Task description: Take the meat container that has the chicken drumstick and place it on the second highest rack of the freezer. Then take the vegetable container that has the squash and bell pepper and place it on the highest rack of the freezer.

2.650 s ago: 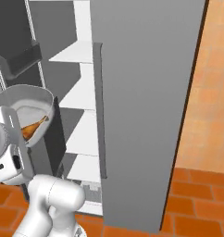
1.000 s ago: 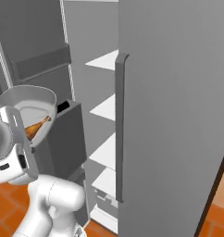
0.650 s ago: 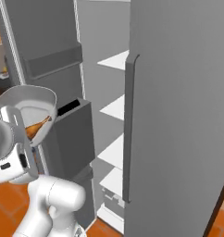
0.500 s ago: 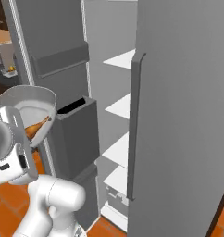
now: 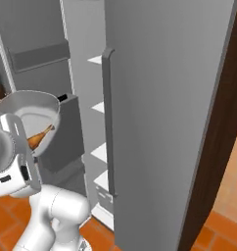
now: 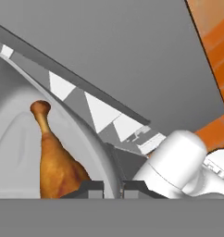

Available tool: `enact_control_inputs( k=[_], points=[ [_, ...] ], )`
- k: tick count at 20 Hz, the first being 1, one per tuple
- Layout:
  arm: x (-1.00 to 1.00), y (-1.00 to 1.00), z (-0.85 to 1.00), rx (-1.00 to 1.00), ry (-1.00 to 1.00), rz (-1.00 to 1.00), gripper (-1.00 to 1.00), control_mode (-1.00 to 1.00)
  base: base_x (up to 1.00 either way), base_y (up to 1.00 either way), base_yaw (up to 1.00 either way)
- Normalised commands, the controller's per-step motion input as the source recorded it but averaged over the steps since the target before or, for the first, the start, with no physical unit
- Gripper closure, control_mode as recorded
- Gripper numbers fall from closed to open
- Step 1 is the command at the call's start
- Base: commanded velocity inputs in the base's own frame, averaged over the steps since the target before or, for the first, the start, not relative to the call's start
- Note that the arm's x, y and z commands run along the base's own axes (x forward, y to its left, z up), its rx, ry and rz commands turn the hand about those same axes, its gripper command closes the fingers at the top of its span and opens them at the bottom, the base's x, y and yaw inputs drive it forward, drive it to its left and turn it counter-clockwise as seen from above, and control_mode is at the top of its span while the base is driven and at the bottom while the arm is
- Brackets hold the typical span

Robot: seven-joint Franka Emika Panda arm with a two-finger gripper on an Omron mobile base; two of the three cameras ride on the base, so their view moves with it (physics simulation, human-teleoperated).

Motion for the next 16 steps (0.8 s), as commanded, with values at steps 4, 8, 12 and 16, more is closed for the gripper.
enact_control_inputs(
  k=[4,8,12,16],
  points=[
    [0.0,0.0,0.0,0.0,0.0,0.0,1.0,1.0,0.99,-0.1,0.0],
    [0.0,0.0,0.0,0.0,0.0,0.0,1.0,1.0,0.93,0.05,0.0],
    [0.0,0.0,0.0,0.0,0.0,0.0,1.0,1.0,0.27,0.74,0.0],
    [0.0,0.0,0.0,0.0,0.0,0.0,1.0,1.0,0.37,0.39,-0.07]
  ],
)
